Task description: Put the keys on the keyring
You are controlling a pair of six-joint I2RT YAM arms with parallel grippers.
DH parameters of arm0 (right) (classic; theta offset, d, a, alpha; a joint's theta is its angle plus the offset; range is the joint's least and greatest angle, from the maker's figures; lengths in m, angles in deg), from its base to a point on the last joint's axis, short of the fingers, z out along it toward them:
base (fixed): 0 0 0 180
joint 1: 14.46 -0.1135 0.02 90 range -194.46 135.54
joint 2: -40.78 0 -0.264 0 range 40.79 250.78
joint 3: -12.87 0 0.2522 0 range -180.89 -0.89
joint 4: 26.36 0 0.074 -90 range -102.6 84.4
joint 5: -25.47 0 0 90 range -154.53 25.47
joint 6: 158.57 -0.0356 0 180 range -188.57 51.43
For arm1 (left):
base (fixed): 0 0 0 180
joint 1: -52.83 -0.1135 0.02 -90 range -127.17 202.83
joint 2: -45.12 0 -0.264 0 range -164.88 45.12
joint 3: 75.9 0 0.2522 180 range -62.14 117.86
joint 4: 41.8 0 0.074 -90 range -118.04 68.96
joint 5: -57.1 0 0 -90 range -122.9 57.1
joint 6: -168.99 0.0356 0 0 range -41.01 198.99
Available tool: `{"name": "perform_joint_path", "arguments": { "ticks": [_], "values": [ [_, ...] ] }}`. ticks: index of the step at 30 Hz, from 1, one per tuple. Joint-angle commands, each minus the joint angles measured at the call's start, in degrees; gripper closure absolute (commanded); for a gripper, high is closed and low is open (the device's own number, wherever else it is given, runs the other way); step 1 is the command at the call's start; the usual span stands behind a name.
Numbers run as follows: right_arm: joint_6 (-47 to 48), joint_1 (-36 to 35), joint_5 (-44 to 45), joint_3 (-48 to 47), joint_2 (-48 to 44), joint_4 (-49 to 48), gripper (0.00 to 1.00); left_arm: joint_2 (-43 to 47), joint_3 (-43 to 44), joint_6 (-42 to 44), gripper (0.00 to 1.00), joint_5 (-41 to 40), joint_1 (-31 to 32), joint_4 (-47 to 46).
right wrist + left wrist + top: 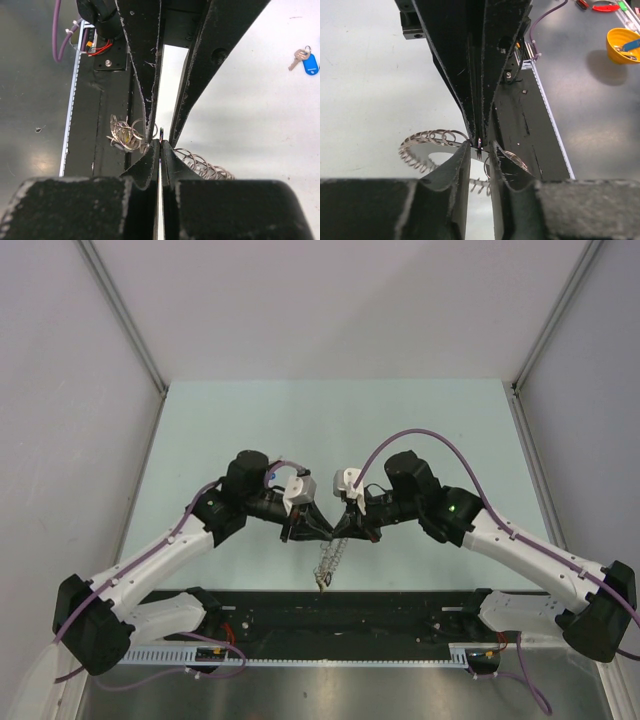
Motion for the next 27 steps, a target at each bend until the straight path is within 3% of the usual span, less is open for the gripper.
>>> {"name": "perform_joint_path", "arguments": {
  "ticks": [1,7,10,15,27],
  "values": [
    [1.31,0.01,-1.34,-3.11,-1.03,-3.48,1.00,0.23,3.11,2.73,0.71,5.85,-0.27,2.15],
    [1.58,0.19,-1.34,-3.11,-0.85,-2.86,1.00,0.32,4.70,5.10,0.59,6.99,-1.50,5.59],
    [1.49,0.10,-1.51,-3.11,-0.76,-3.21,1.00,0.32,5.14,5.19,0.58,6.38,-1.94,6.11],
    [1.32,0.01,-1.43,-3.11,-0.68,-3.65,1.00,-0.38,5.14,4.49,0.72,3.48,-1.94,6.20],
    [0.79,-0.34,-0.64,-3.11,-0.50,-4.53,1.00,-0.73,4.35,1.41,0.85,-0.04,-1.77,4.45]
  ]
}}
